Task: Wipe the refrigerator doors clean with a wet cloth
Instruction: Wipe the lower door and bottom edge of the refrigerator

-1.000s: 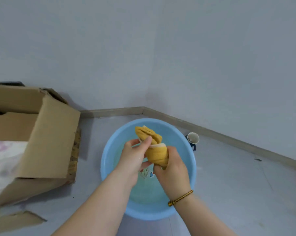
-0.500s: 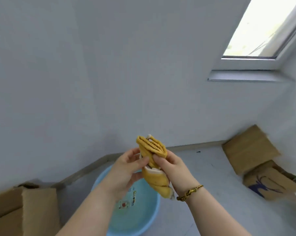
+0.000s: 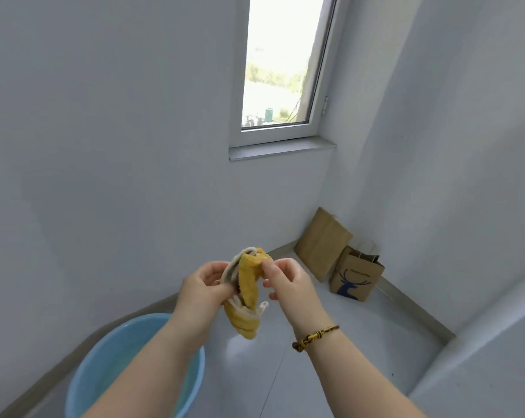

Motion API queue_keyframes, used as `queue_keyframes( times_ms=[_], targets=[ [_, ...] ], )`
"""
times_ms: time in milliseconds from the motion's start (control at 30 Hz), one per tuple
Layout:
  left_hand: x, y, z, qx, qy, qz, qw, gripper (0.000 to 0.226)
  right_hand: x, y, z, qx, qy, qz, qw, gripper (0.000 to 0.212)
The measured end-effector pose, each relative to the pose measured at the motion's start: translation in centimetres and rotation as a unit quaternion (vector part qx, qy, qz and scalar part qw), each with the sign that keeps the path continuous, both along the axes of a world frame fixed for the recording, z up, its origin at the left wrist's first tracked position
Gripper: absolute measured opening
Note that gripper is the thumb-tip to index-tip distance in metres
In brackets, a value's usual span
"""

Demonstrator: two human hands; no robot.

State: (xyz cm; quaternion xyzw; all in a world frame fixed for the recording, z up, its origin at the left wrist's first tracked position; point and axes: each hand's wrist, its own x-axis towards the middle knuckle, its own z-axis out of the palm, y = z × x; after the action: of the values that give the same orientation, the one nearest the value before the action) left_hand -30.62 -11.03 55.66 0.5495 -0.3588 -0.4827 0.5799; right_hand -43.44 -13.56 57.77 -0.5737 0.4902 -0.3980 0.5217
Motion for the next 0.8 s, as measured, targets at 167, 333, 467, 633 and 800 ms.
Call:
queue_keyframes(
  times_ms=[167, 333, 467, 633, 800],
  targets=[
    [-10.8, 3.2, 1.1, -0.042, -0.024, -0.105, 0.993, 0.030, -8.5, 5.9, -0.1, -0.040, 0.029, -0.055, 0.997, 0.034],
    [-19.7, 5.5, 1.6, -0.025, 0.075, -0.224, 0.971, 0.031, -20.2, 9.9, 0.8, -0.048, -0.011, -0.169, 0.984, 0.016],
    [-24.0, 5.4, 2.1, 0.015, 0.126, -0.260, 0.957, 0.036, -27.1, 12.7, 1.4, -0.054, -0.046, -0.248, 0.966, 0.021],
    [-30.2, 6.1, 2.3, 0.052, 0.088, -0.427, 0.898, 0.017, -32.0, 14.5, 0.9, -0.046, -0.017, -0.300, 0.953, 0.022],
    [-34.9, 5.0, 0.9, 0.066, -0.015, -0.431, 0.900, 0.047, -33.9, 13.7, -0.1, -0.037, 0.042, -0.315, 0.947, 0.016]
  ],
)
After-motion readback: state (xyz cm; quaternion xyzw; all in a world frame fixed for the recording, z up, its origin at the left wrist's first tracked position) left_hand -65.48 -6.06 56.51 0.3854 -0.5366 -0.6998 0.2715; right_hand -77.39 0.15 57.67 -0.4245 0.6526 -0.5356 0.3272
